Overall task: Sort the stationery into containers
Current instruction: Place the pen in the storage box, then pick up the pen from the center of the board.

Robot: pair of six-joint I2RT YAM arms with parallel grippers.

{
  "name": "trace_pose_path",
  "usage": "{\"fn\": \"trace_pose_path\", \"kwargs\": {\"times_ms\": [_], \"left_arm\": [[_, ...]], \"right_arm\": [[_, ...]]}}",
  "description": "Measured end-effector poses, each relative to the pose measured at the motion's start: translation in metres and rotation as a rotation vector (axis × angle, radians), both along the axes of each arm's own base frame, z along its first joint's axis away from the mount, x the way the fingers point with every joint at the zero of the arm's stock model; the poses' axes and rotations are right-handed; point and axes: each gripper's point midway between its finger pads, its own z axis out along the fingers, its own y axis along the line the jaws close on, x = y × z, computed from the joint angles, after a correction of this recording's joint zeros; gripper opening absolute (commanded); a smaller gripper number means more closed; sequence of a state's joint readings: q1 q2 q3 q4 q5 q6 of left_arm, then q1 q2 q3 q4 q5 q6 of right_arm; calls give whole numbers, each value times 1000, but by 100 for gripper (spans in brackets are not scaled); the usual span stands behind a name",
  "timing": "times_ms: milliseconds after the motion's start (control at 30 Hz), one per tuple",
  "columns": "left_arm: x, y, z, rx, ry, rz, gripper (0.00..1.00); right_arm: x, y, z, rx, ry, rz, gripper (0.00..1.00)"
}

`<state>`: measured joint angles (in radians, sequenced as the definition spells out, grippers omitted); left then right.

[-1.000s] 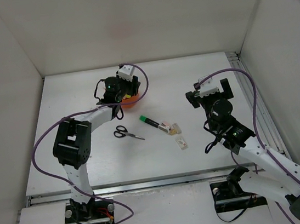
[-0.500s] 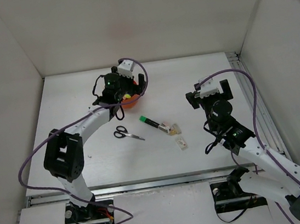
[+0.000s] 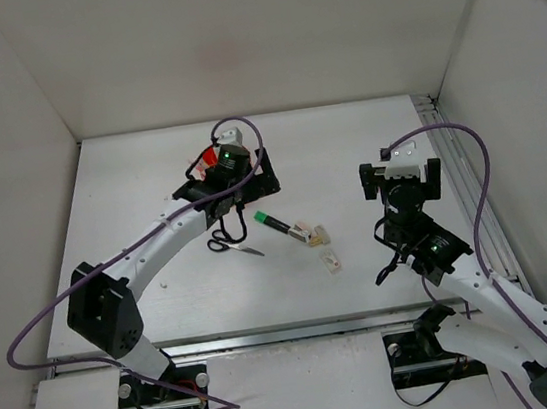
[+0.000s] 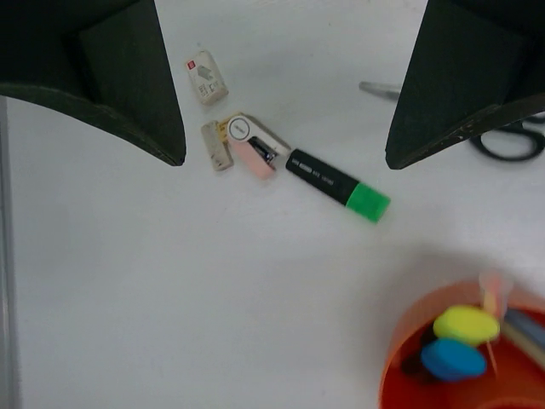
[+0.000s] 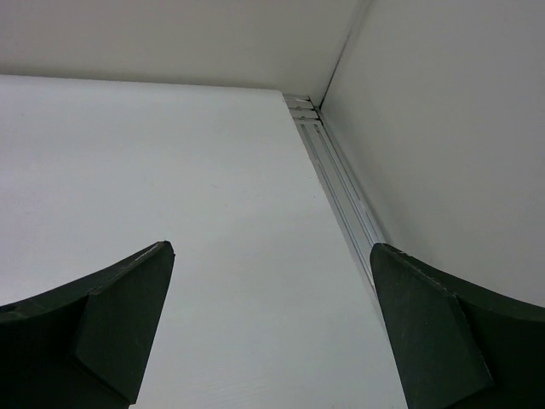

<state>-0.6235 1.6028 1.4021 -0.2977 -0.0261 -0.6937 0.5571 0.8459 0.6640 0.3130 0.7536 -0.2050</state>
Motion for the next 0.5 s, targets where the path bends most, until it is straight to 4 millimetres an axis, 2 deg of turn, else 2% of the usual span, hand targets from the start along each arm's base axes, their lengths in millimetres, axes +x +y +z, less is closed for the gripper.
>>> {"fn": "trace_pose_path", "kwargs": {"times_ms": [100,233,400,500], "left_arm": [[-18,1,-31,40,122,95,100],[-35,2,-66,67,267,236,100],[-34,6,-109,75,409,428,99],[-32,6,-130,78,465,535,99]], "right_arm": [[-6,-5,-1,32,0,-25,98],[-14,-11,8,87,-43,-39,98],[-23,-21,18,125,-85,-70,98],[-25,-25,16,123,-85,-87,98]]}}
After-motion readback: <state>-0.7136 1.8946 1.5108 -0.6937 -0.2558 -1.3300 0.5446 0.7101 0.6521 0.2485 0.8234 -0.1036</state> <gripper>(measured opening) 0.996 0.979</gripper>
